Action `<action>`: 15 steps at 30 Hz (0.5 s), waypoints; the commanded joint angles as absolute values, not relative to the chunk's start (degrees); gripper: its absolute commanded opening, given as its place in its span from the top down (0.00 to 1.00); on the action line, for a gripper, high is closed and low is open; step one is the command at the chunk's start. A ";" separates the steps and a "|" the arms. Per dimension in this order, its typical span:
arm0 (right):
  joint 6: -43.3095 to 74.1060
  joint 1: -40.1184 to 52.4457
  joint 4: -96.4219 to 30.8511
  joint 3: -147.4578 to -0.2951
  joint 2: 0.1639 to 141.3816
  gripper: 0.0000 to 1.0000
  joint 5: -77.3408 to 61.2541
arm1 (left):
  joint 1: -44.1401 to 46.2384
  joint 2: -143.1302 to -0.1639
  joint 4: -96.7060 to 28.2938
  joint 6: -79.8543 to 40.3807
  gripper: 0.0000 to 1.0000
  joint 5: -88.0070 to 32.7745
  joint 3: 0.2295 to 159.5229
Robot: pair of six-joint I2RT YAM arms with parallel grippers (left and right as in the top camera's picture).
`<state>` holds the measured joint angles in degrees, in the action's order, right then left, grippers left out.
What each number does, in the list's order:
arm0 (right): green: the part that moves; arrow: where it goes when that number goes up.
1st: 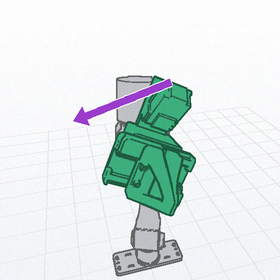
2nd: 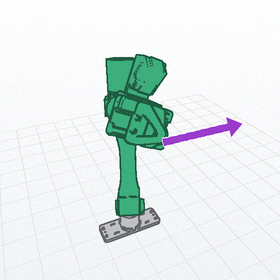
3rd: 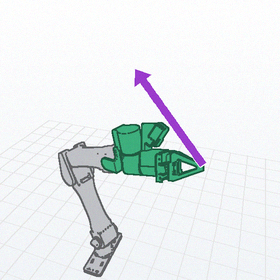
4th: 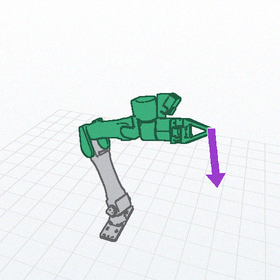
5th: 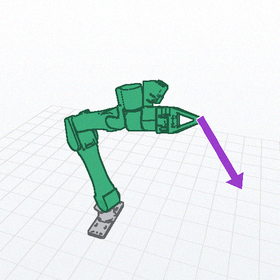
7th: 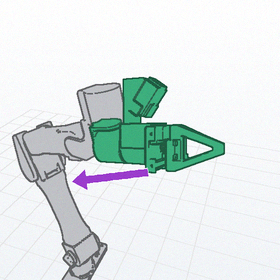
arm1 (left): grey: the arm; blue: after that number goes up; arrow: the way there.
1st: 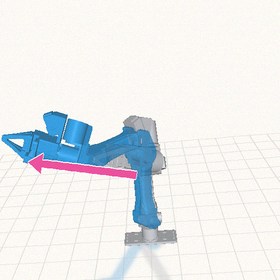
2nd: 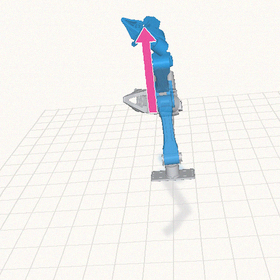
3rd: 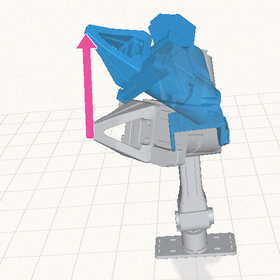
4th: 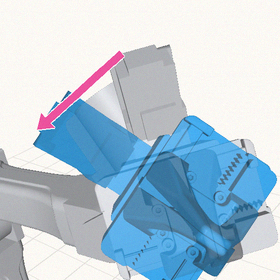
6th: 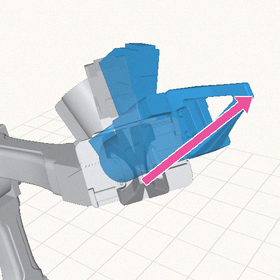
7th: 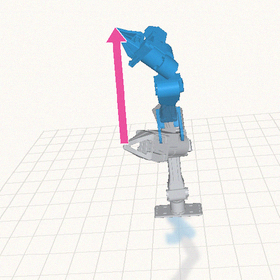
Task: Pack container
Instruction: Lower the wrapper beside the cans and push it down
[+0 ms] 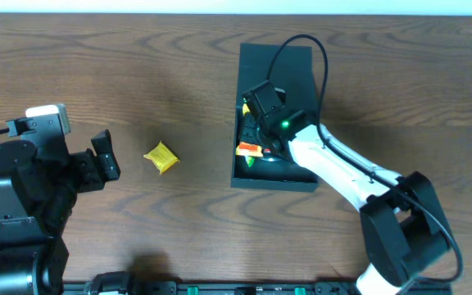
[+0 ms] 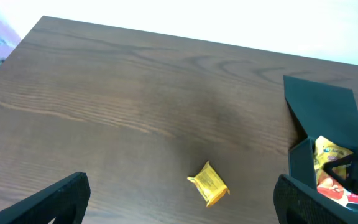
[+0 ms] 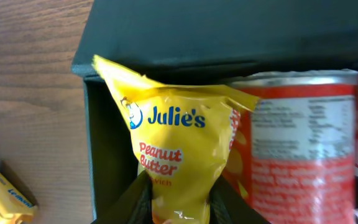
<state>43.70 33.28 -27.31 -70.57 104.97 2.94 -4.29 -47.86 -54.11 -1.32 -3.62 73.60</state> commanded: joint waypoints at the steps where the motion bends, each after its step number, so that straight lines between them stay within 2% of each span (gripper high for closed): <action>1: 44.58 33.69 -26.46 -71.46 106.59 0.73 2.02 | -4.49 -47.90 -54.04 -1.52 0.05 -2.94 73.23; 6: 44.53 33.69 -26.44 -71.46 106.63 0.71 2.04 | -4.49 -47.94 -54.02 -1.52 0.05 -2.92 73.23; 10: 44.53 33.67 -26.33 -71.46 106.52 0.61 1.91 | -4.49 -48.18 -54.02 -1.52 0.05 -2.96 73.23; 13: 44.53 33.50 -26.35 -71.57 105.97 0.46 1.91 | -4.49 -48.58 -54.02 -1.52 0.05 -2.98 73.23; 15: 44.53 33.39 -26.33 -71.59 105.27 0.41 1.91 | -4.49 -48.84 -54.02 -1.52 0.05 -2.98 73.23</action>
